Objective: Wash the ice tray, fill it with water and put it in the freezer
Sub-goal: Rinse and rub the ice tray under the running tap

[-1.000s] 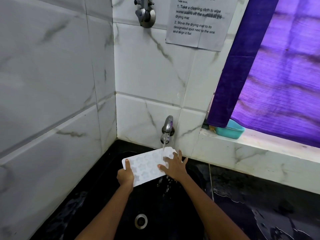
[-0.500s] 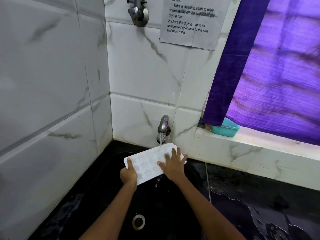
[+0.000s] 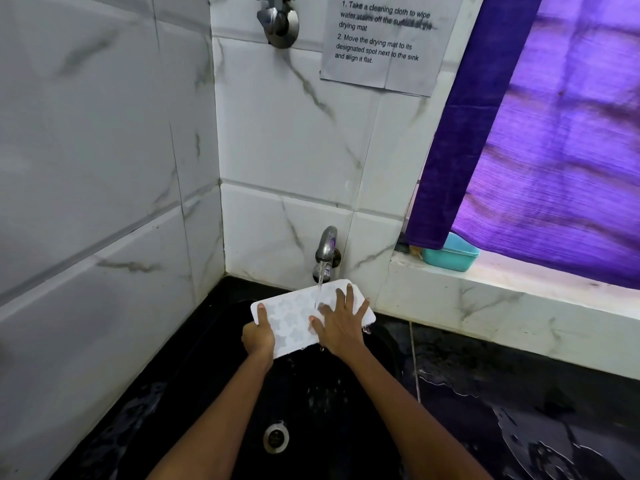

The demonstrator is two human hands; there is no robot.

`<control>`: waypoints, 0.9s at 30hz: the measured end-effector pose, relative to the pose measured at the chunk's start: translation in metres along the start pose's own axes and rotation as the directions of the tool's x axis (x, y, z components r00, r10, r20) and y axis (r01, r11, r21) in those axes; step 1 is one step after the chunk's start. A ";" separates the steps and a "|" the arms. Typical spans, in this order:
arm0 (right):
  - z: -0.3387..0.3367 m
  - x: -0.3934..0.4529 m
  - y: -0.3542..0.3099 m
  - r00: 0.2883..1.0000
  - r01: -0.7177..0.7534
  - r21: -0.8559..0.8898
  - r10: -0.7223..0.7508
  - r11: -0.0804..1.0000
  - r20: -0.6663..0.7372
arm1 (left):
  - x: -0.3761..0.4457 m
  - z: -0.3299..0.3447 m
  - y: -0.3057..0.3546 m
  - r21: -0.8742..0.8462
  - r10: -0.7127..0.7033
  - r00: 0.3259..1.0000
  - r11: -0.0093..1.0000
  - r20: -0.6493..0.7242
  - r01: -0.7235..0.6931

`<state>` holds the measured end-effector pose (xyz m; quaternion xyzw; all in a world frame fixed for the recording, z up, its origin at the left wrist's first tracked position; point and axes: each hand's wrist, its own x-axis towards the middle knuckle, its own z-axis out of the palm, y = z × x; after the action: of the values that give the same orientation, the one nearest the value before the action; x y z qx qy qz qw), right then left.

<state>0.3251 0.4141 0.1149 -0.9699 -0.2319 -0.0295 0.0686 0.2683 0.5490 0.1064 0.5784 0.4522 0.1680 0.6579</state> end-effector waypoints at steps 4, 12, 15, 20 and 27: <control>0.000 0.001 0.008 1.000 -0.002 0.046 0.002 0.999 -0.001 | 0.002 -0.002 0.000 0.001 -0.016 1.000 1.000 -0.011 0.016; -0.003 -0.003 0.007 0.994 -0.041 0.004 0.040 0.999 0.103 | -0.001 -0.004 -0.006 0.013 -0.020 1.000 1.000 -0.015 0.020; -0.006 -0.003 0.003 0.994 -0.062 -0.049 0.066 0.997 0.083 | -0.005 0.001 -0.007 0.018 -0.009 1.000 1.000 0.008 0.009; -0.006 -0.006 0.009 0.994 -0.065 0.138 0.052 0.988 0.096 | -0.004 0.000 -0.003 0.008 -0.008 1.000 1.000 0.001 0.008; -0.001 -0.013 -0.001 0.997 -0.070 0.170 0.062 0.983 0.049 | -0.007 0.001 -0.005 0.022 -0.002 1.000 1.000 0.004 0.002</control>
<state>0.3127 0.4093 0.1151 -0.9679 -0.2027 0.0142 0.1479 0.2639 0.5414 0.1049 0.5854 0.4534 0.1612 0.6525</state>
